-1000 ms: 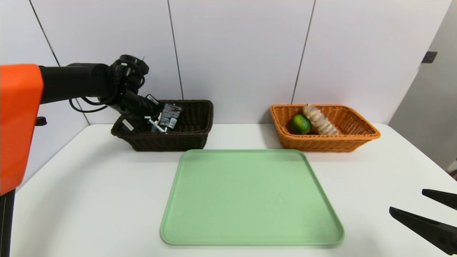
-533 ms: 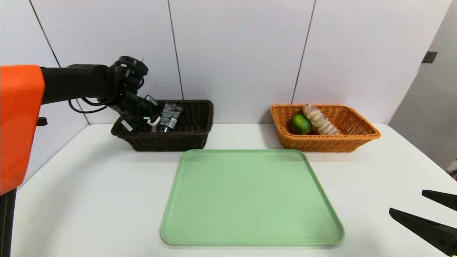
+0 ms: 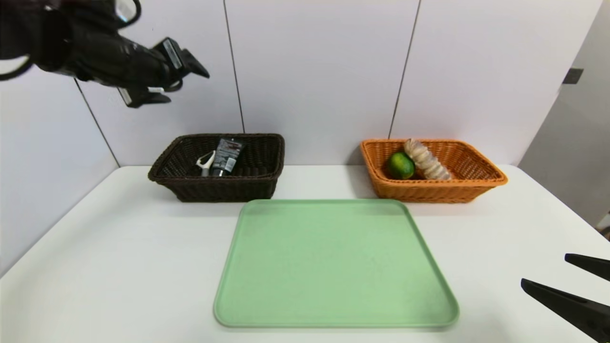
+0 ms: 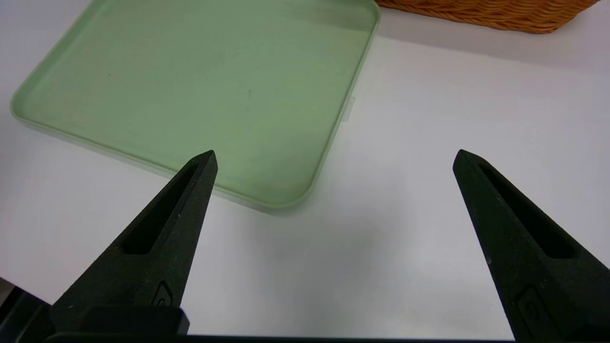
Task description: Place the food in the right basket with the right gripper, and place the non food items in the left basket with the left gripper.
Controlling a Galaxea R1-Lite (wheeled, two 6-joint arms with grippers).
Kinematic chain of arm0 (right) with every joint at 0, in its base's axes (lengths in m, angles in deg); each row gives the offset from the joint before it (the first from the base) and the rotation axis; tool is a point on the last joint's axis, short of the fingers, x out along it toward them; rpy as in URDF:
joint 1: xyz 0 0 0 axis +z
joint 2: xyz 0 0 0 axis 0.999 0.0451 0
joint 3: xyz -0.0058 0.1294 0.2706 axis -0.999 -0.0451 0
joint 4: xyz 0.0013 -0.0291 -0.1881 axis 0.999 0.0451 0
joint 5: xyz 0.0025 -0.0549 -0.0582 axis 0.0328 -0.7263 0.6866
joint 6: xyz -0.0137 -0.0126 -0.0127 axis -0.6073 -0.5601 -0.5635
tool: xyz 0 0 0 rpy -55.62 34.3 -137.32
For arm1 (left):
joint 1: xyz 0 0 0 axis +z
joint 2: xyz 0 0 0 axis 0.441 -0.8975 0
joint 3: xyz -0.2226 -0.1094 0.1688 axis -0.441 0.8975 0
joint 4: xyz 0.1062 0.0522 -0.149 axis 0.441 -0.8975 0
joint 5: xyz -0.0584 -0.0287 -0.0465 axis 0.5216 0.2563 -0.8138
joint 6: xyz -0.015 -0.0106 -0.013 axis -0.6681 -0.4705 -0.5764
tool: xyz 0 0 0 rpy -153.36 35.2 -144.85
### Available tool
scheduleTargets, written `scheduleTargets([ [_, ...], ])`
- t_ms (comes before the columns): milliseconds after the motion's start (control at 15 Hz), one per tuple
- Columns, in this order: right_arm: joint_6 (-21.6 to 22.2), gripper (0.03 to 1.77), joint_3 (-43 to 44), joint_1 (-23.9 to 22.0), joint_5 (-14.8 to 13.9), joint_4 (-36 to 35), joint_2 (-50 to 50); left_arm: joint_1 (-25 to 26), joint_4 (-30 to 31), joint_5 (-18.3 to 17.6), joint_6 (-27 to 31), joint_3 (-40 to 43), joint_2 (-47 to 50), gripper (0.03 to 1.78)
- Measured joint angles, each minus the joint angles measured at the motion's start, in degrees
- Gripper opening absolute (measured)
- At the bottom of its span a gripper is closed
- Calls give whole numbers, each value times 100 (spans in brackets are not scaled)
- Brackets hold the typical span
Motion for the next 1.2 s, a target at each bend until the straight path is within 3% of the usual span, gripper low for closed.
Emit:
scheduleTargets([
  [200, -300, 171, 13, -9, -207, 0, -93, -66, 330, -300, 1748, 695, 883, 156],
  [467, -372, 171, 395, -56, -358, -13, -140, -67, 608, -941, 3043, 3402, 2367, 162],
  [600, -394, 171, 542, -286, -380, -13, -156, -66, 881, -795, 3279, 4559, 3280, 164],
  [733, -422, 171, 579, -703, -351, -13, -261, 105, 1111, -157, 3310, 5469, 4109, 166],
  [867, -396, 171, 483, -957, -345, 6, -553, 647, 1263, 254, 3268, 6164, 4830, 167],
  [1200, -380, 171, -317, -1173, -383, 72, -1874, 1314, 1235, 347, 3155, 7614, 6806, 167],
])
